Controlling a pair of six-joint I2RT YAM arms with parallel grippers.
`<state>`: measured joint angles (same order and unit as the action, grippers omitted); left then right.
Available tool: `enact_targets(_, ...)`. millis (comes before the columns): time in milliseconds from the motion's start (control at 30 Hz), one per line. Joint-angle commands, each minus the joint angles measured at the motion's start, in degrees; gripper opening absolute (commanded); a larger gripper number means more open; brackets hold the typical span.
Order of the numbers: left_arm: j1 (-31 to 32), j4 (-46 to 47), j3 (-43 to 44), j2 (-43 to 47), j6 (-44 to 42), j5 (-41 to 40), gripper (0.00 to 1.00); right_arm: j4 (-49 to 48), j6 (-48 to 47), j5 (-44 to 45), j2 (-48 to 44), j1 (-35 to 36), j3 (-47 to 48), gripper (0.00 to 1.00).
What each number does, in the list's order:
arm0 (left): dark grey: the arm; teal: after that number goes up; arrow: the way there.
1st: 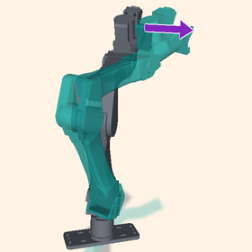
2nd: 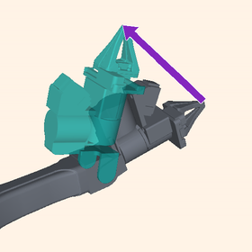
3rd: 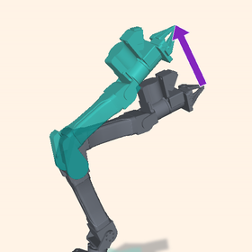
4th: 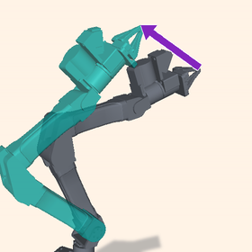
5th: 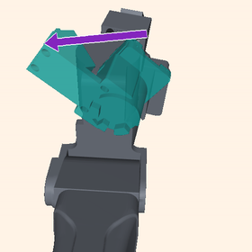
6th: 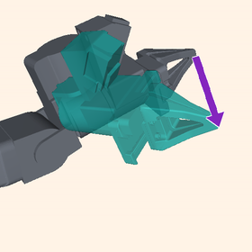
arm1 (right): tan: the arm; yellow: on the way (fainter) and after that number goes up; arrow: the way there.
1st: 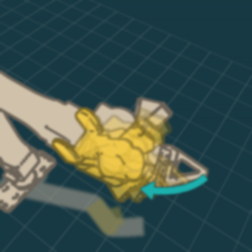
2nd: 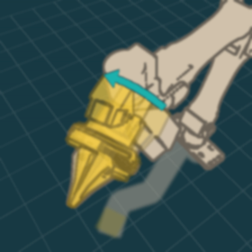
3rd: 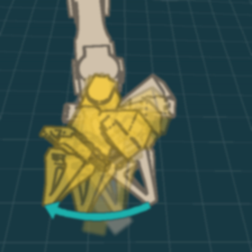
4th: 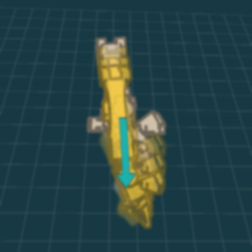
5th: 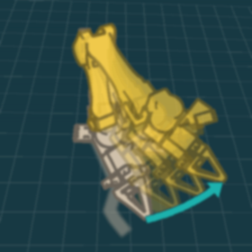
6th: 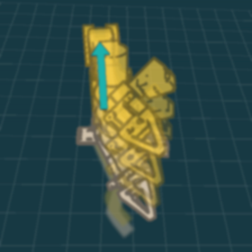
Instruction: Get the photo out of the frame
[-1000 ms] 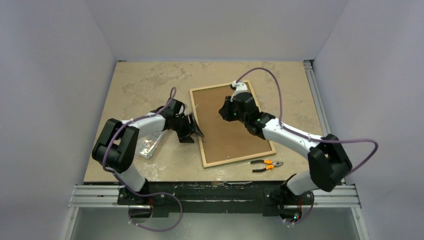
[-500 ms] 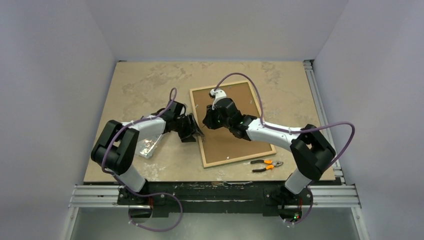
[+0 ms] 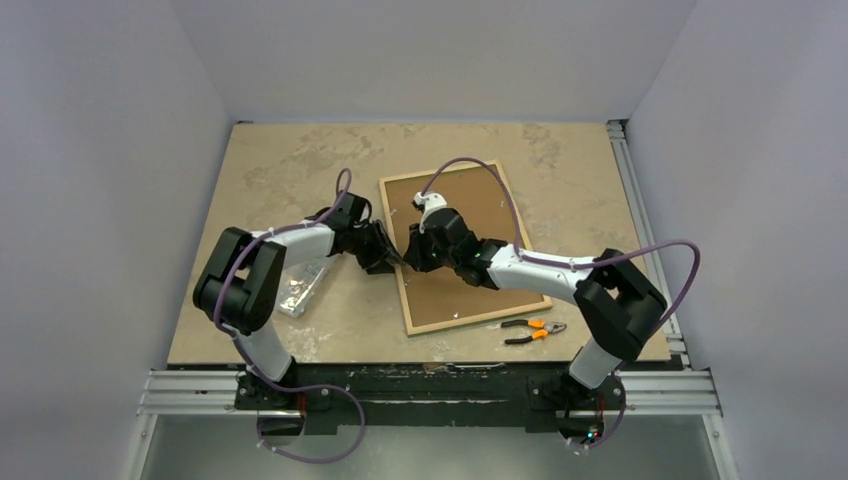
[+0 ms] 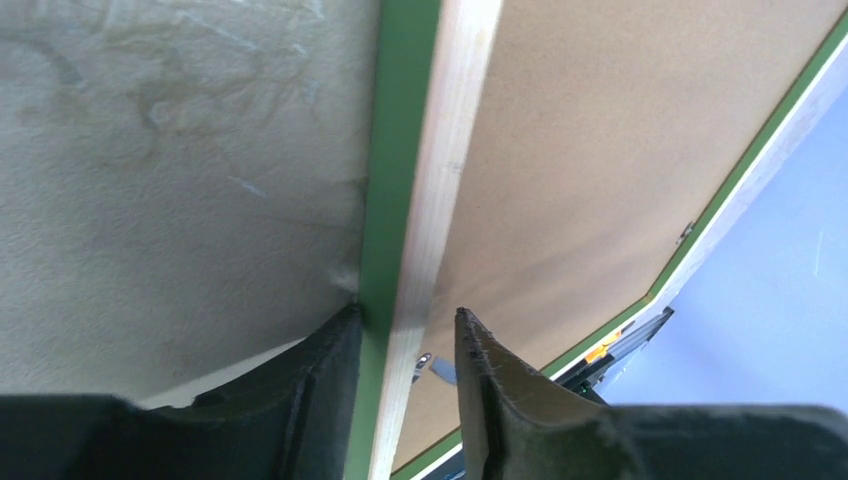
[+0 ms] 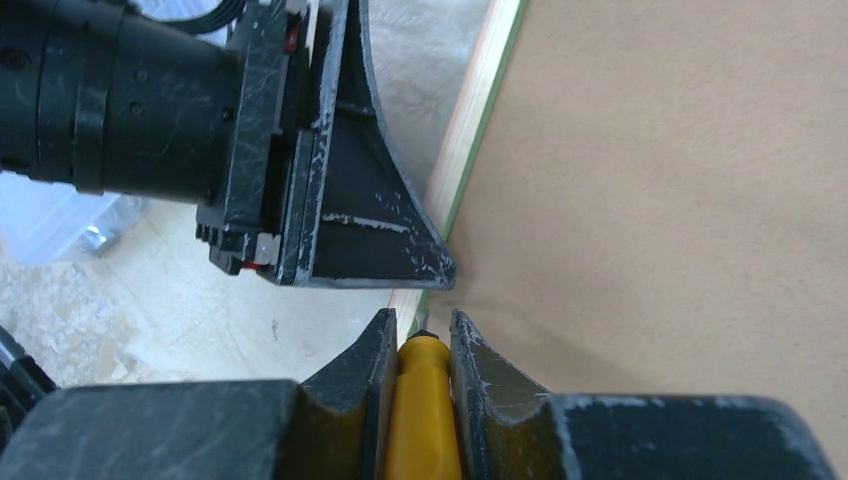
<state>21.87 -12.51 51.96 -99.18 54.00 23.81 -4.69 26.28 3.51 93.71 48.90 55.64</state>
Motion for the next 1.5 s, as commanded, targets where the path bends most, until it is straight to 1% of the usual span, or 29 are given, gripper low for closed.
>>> enact_targets(0, -0.26, -2.26, 0.23, -1.99, -0.89, -4.55, 0.34, 1.55, -1.58, 2.86, 1.05, 2.08, 2.94, 0.00)
enact_targets(133, -0.29, -2.00, 0.23, -2.29, -1.14, -4.70, 0.27, 2.93, -2.48, 6.14, 0.86, 4.25, 2.33, 0.00)
enact_targets(267, -0.26, -2.25, 0.74, -2.93, -1.42, -4.57, 0.18, 3.16, -2.66, 6.58, 1.78, 5.09, 1.88, 0.00)
enact_targets(333, -0.28, -2.49, 0.69, -2.97, -1.52, -4.73, 0.13, 5.28, -2.87, 8.34, 2.24, 5.79, 2.63, 0.00)
enact_targets(500, -0.26, -3.17, 0.89, -3.04, -2.22, -5.37, 0.09, 8.72, -2.83, 12.37, 1.78, 7.20, 3.41, 0.00)
enact_targets(600, -0.27, -3.34, 1.09, -3.51, -2.21, -5.36, 0.07, 8.02, -0.84, 10.47, 1.22, 7.17, 3.16, 0.00)
enact_targets(700, -0.27, -3.52, 1.27, -3.98, -2.33, -5.03, 0.00, 7.23, -0.59, 11.81, -0.09, 7.04, 3.30, 0.00)
enact_targets(867, -0.30, -4.09, 0.90, -3.93, -2.65, -5.28, 0.00, 8.59, -2.18, 12.91, 0.49, 6.28, 6.18, 0.00)
enact_targets(1033, -0.29, -4.53, 0.79, -3.74, -2.76, -5.44, 0.00, 11.20, -3.38, 17.25, 2.82, 6.30, 8.94, 0.00)
enact_targets(1167, -0.25, -4.50, 0.78, -3.66, -2.75, -5.49, 0.00, 9.87, -5.32, 15.26, 3.69, 6.41, 9.01, 0.00)
enact_targets(1300, -0.25, -4.54, 0.62, -3.51, -2.64, -5.53, 0.00, 9.79, -4.84, 12.57, 4.71, 6.71, 8.57, 0.00)
enact_targets(1467, -0.25, -4.81, 0.52, -3.56, -2.71, -5.82, 0.00, 8.74, -5.11, 11.37, 2.69, 7.55, 5.37, 0.00)
